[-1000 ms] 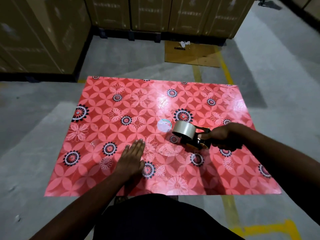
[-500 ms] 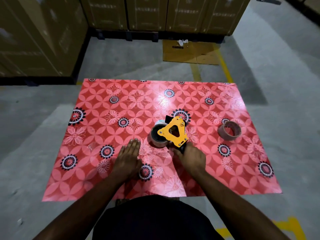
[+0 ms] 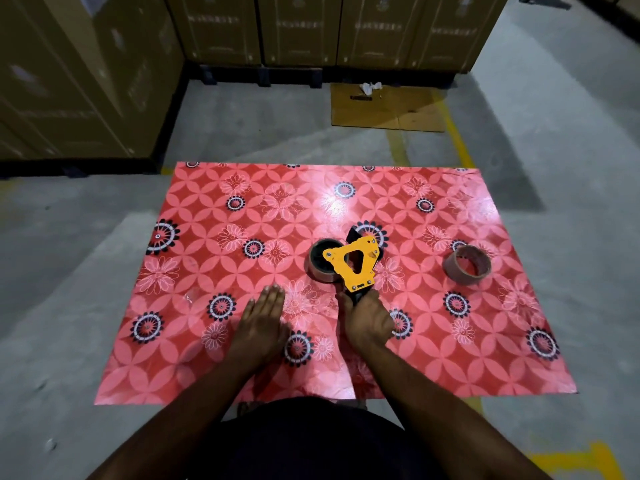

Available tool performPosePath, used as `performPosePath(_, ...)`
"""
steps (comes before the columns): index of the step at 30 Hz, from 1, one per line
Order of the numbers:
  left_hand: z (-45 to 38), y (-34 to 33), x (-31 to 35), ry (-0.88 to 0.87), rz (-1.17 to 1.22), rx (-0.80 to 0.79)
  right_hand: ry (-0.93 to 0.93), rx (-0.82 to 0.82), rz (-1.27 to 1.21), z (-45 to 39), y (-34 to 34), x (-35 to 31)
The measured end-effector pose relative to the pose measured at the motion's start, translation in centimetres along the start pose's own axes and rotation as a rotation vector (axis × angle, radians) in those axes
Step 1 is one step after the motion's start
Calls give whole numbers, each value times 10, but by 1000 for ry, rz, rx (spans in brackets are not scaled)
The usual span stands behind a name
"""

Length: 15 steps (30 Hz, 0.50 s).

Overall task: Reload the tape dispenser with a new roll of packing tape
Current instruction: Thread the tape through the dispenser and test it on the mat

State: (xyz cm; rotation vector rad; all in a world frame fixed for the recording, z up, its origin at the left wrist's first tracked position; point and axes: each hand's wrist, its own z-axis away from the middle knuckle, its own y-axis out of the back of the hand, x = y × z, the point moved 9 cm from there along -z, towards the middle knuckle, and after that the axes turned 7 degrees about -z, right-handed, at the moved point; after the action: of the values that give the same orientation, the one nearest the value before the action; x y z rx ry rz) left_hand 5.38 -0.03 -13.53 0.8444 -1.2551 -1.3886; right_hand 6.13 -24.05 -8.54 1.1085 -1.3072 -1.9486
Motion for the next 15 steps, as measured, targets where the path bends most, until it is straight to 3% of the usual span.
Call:
performPosePath(5,0,-2,-1,2,3,-1,0,-43,-69,-6,-10,-1)
performPosePath(8,-1,1,-1,1,12,13,79,-203,-468,-16,-12,-9)
performPosePath(9,-1,2,0,-2,17,17,52,-347,-723,-16,-16,-14)
performPosePath(12,-1,4,3,-11,25,22,-328,-1095,-1459,17,-45,-41)
performPosePath(15,-1,3,3,-14,20,16,-461,-1489,-1738,37,-48,-54)
